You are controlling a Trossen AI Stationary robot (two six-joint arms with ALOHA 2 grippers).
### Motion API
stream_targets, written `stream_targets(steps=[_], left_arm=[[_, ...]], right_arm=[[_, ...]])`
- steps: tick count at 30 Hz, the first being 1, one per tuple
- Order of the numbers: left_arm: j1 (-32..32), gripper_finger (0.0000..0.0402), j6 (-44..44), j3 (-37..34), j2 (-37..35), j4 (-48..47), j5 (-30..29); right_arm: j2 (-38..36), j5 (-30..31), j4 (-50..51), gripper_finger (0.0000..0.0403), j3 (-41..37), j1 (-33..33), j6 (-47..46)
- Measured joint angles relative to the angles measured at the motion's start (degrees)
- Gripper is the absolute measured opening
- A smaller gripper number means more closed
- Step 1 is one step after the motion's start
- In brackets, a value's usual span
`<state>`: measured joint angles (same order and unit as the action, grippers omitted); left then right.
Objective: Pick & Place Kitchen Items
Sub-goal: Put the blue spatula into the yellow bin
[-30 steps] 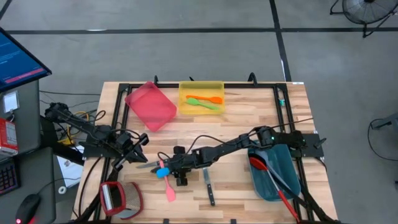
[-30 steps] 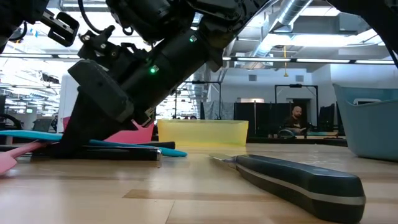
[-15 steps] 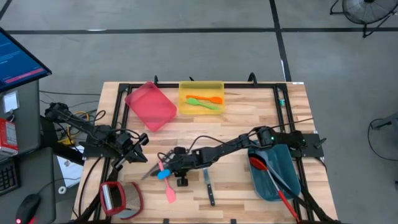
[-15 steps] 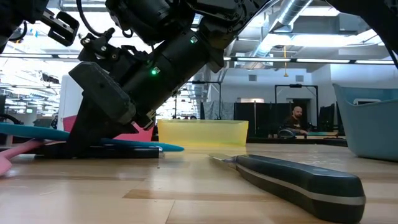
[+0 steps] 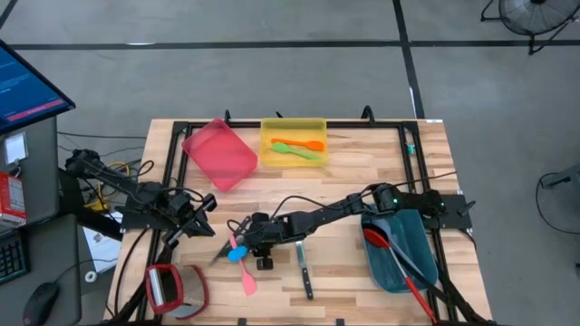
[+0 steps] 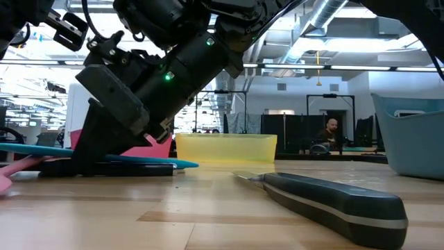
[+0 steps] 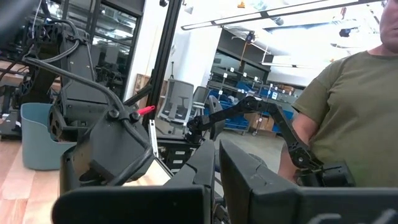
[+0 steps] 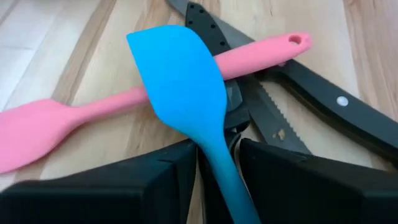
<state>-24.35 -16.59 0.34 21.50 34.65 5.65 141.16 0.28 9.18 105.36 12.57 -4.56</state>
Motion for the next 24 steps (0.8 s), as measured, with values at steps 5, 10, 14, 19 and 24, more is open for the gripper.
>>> stream_targets(steps=[5,10,14,19,24], left_arm=[[0.0,0.0008,0.0,0.0,0.0,0.1,0.0],[0.0,0.0008,0.0,0.0,0.0,0.2,0.0],[0.0,0.0008,0.0,0.0,0.0,0.2,0.0],[0.0,0.0008,0.0,0.0,0.0,0.2,0.0],[0.0,0.0008,0.0,0.0,0.0,0.2,0.0]], right_arm=[[-0.1,-0.3,0.5,0.0118,0.0,0.1,0.0],[-0.1,-0.5,0.5,0.0118,0.0,0.0,0.0],[-0.2,-1.3,0.5,0.0118,0.0,0.1,0.0],[-0.2,-1.9,0.5,0.0116,0.1,0.1,0.0],[-0.2,-1.9,0.5,0.0103,0.1,0.1,0.0]])
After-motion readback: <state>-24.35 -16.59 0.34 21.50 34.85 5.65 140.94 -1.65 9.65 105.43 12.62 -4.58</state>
